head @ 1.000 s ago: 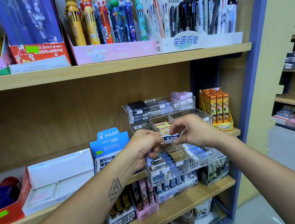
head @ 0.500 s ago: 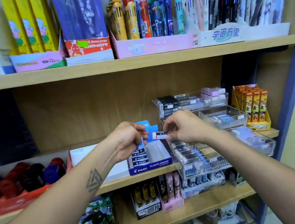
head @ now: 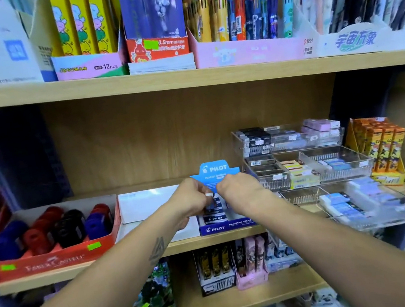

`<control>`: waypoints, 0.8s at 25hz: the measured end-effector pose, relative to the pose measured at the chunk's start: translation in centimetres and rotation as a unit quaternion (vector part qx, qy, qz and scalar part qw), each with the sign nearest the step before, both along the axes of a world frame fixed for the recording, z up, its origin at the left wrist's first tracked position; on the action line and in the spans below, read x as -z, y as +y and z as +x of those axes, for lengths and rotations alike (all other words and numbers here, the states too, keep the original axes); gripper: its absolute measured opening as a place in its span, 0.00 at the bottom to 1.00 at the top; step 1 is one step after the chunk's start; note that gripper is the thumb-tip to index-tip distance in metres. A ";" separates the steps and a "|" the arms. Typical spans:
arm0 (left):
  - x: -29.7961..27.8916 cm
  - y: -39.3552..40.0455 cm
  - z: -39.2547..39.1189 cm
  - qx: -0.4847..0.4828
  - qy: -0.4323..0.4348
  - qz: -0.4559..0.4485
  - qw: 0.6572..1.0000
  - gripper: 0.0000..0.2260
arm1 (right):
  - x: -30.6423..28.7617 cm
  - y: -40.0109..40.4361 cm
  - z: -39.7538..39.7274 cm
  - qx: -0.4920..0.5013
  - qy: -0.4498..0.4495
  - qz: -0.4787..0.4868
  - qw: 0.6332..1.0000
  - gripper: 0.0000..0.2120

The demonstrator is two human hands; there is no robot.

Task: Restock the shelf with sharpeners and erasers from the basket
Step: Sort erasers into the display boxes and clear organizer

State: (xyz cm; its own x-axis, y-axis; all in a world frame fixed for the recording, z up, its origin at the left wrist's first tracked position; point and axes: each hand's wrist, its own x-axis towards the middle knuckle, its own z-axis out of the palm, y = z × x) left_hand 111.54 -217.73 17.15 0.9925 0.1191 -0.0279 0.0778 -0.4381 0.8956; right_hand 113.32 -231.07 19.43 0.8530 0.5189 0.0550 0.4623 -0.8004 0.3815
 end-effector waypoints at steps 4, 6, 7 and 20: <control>0.1 -0.5 0.5 0.055 -0.026 0.214 0.975 0.03 | 0.9 0.3 0.8 0.023 -0.004 0.024 0.999 0.15; -0.5 -0.9 0.6 0.069 -0.021 0.278 0.958 0.03 | 1.2 0.4 1.4 0.032 0.017 0.066 0.997 0.13; -0.7 -1.1 0.7 0.074 -0.017 0.291 0.954 0.04 | 1.5 0.6 1.6 0.034 0.021 0.082 0.996 0.11; -0.3 0.6 2.5 0.064 0.055 0.164 0.983 0.06 | 1.4 1.5 3.8 0.056 0.030 0.058 0.996 0.15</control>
